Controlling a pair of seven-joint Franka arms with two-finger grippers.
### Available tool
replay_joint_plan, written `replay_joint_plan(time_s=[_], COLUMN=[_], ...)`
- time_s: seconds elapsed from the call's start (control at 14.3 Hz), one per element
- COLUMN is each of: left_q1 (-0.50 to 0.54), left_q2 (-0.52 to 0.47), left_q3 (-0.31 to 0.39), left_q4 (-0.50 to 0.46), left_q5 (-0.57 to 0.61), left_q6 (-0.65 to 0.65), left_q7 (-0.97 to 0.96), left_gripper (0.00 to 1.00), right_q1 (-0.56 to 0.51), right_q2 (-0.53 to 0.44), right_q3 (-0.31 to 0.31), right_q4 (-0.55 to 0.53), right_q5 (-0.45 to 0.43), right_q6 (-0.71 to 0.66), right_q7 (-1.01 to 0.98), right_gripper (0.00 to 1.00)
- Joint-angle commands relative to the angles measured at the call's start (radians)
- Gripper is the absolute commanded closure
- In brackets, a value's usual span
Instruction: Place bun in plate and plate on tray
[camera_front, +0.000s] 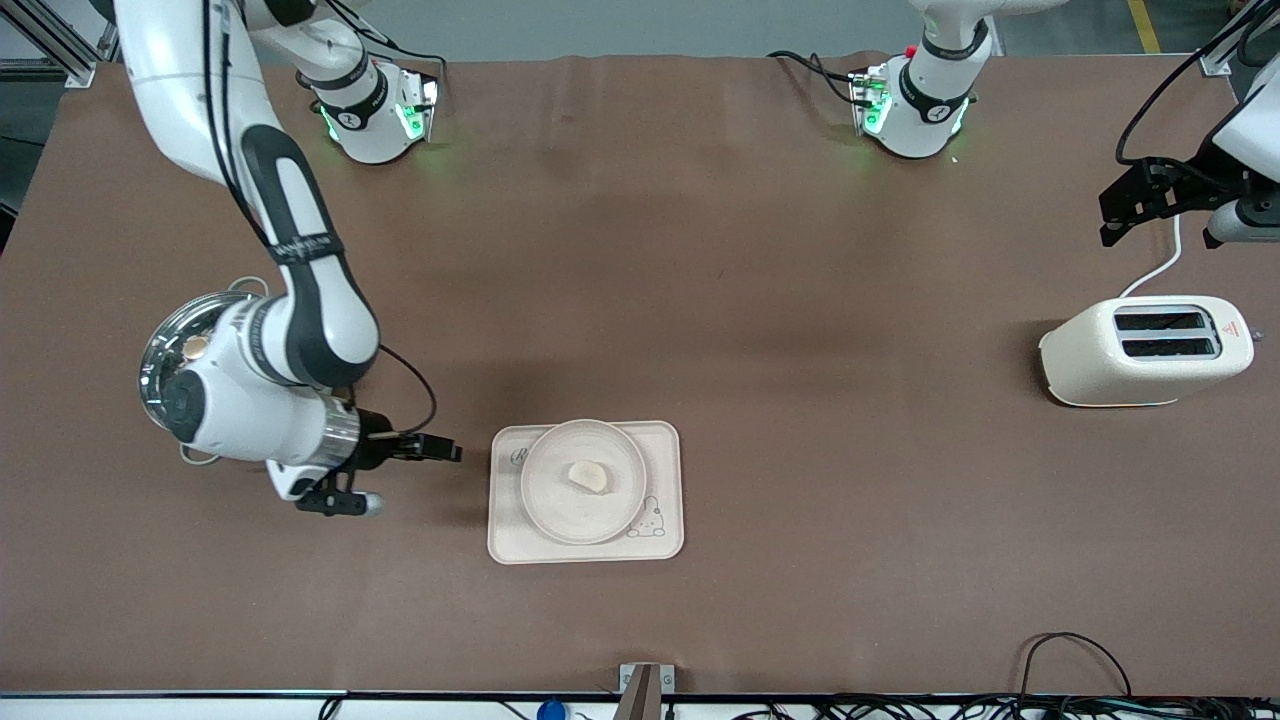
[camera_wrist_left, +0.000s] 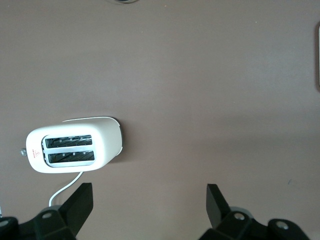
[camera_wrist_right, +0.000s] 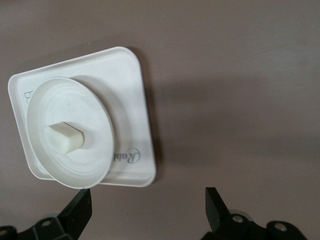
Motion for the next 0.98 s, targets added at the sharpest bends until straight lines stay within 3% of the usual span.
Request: replay_joint_plan(time_s=[0.0, 0.14, 0.42, 0.7, 0.91], left_q1=[0.000, 0.000, 0.000, 0.002, 0.002], left_q2=[-0.008, -0.008, -0.008, 0.001, 0.001], left_q3=[0.001, 0.001, -0.002, 0.001, 0.003], left_q4=[0.009, 0.011, 0.020, 0.029, 0.037], left_q5=[-0.015, -0.015, -0.015, -0.015, -0.014], left_q6=[0.002, 0.002, 0.002, 0.002, 0.000], left_q7=[0.018, 0.018, 0.019, 0.019, 0.019], left_gripper=[0.00, 0.00, 0.00, 0.00, 0.00], right_q1=[-0.007, -0.003, -0.035, -0.108, -0.184], right_q2=[-0.110, -0.179, -0.340, -0.480, -0.563], right_q3=[-0.016, -0.071, -0.125, -0.113, -0.047], right_q4=[-0.064, -0.063, -0.054, -0.052, -0.044], right_q5=[-0.092, -0.174, -0.293, -0.407, -0.493], right_q6=[-0.041, -0.119, -0.287, -0.420, -0.487], right_q7=[-0.004, -0.001, 0.016, 0.016, 0.018], right_gripper=[0.00, 0.00, 0.00, 0.00, 0.00])
